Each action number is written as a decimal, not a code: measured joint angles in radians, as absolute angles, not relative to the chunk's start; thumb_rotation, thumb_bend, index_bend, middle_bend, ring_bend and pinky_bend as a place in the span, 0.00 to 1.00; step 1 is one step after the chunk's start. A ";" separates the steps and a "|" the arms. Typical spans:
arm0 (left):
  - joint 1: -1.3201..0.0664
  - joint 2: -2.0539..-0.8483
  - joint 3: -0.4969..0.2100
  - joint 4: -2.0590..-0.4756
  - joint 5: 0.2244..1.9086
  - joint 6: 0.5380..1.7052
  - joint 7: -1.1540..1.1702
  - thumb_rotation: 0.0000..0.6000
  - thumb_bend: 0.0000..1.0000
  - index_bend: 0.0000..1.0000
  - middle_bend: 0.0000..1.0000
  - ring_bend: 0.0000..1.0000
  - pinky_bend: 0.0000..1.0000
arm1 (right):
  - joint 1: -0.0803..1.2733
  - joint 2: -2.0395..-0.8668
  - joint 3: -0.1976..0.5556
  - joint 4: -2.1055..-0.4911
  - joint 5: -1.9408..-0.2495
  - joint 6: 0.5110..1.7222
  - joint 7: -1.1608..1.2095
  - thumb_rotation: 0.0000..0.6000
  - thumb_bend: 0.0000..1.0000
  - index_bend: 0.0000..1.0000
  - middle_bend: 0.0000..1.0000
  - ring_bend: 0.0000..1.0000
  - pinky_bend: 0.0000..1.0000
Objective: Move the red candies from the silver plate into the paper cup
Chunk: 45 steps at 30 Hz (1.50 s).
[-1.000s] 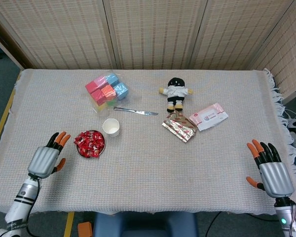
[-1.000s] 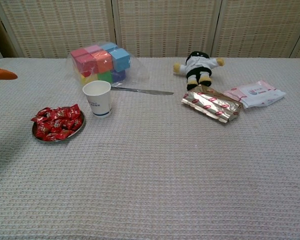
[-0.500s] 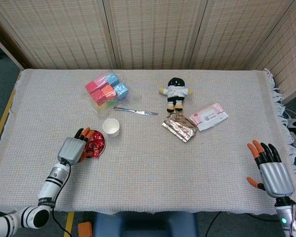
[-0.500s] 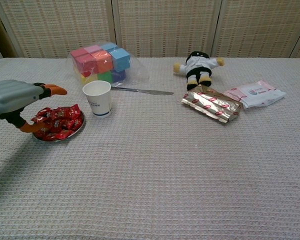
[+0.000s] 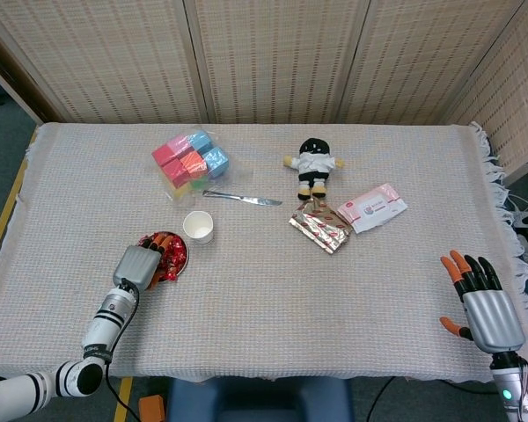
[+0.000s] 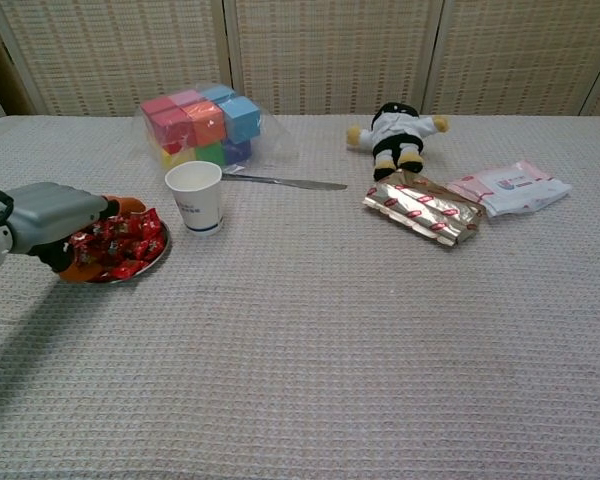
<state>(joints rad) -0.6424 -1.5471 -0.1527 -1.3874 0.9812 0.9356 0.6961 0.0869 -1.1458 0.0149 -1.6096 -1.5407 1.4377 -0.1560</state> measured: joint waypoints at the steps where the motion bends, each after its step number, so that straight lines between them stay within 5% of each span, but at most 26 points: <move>1: -0.645 -1.551 -0.151 -1.380 0.978 0.936 0.697 1.00 0.41 0.05 0.11 0.20 0.91 | 0.087 -1.145 0.015 -1.610 -1.540 1.436 -0.156 1.00 0.00 0.00 0.00 0.00 0.00; 9: -0.654 -1.584 -0.139 -1.333 0.997 0.991 0.693 1.00 0.41 0.19 0.19 0.35 1.00 | 0.087 -1.141 0.014 -1.616 -1.536 1.434 -0.158 1.00 0.00 0.00 0.00 0.00 0.00; 20: -0.664 -1.627 -0.125 -1.260 1.010 1.008 0.691 1.00 0.41 0.26 0.22 0.31 1.00 | 0.084 -1.136 0.012 -1.622 -1.536 1.435 -0.159 1.00 0.00 0.00 0.00 0.00 0.00; 29: -0.665 -1.649 -0.113 -1.220 1.045 1.026 0.678 1.00 0.41 0.34 0.34 0.46 1.00 | 0.084 -1.132 0.011 -1.625 -1.538 1.434 -0.156 1.00 0.00 0.00 0.00 0.00 0.00; 45: -0.667 -1.714 -0.111 -1.097 1.137 1.055 0.587 1.00 0.40 0.53 0.53 0.55 1.00 | 0.082 -1.125 0.007 -1.630 -1.541 1.434 -0.152 1.00 0.00 0.00 0.00 0.00 0.01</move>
<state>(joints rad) -0.6673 -1.7142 -0.1106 -1.0970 1.1366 1.0546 0.5866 0.0820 -1.1255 0.0071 -1.6300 -1.5414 1.4342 -0.1523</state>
